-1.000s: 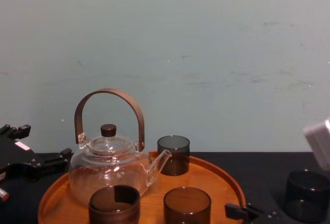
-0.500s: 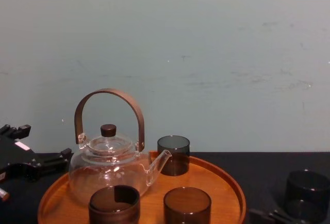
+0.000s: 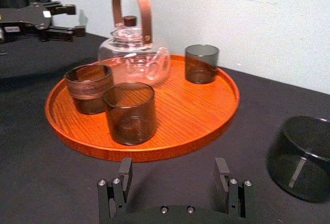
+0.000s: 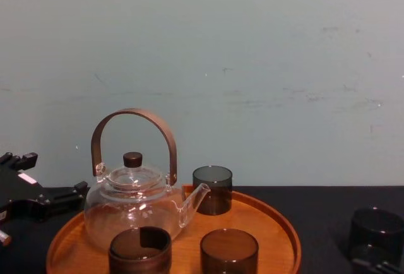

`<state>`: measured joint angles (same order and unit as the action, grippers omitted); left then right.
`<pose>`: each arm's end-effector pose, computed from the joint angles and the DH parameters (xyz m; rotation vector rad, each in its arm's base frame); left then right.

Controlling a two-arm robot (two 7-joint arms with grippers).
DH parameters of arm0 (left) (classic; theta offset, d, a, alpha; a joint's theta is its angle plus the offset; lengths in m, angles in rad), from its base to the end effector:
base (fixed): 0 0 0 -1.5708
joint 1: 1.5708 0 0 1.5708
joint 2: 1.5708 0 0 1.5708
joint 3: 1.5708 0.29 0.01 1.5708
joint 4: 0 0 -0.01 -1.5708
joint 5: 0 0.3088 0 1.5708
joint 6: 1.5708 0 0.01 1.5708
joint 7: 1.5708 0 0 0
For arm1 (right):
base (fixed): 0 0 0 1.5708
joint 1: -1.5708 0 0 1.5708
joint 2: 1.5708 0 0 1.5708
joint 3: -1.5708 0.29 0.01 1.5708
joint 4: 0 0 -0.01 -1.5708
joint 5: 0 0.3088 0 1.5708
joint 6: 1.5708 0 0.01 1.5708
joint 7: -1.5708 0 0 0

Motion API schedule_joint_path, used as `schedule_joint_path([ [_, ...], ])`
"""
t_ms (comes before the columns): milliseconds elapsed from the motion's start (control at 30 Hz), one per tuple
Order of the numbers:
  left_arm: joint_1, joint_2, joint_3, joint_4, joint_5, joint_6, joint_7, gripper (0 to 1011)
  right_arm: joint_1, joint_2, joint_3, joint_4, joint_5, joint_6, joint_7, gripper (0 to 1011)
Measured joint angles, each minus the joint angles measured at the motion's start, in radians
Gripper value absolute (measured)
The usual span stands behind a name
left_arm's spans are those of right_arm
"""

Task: Pick up the glass from the table and place it on the tray.

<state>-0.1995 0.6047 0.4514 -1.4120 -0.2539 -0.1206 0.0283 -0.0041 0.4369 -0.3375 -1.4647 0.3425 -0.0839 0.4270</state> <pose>0.3581 0.0827 -0.3023 0.3044 -0.2851 1.2479 0.3063 -0.0433 -0.3485 -0.1671 0.0713 -0.8644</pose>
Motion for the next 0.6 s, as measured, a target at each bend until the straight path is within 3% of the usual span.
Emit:
schedule_joint_path([
  [600, 0.000, 0.000, 0.000, 0.000, 0.000, 0.000, 0.000, 1001, -0.053, 0.011, 0.131, -0.002, 0.011, -0.005, -0.068, 1002],
])
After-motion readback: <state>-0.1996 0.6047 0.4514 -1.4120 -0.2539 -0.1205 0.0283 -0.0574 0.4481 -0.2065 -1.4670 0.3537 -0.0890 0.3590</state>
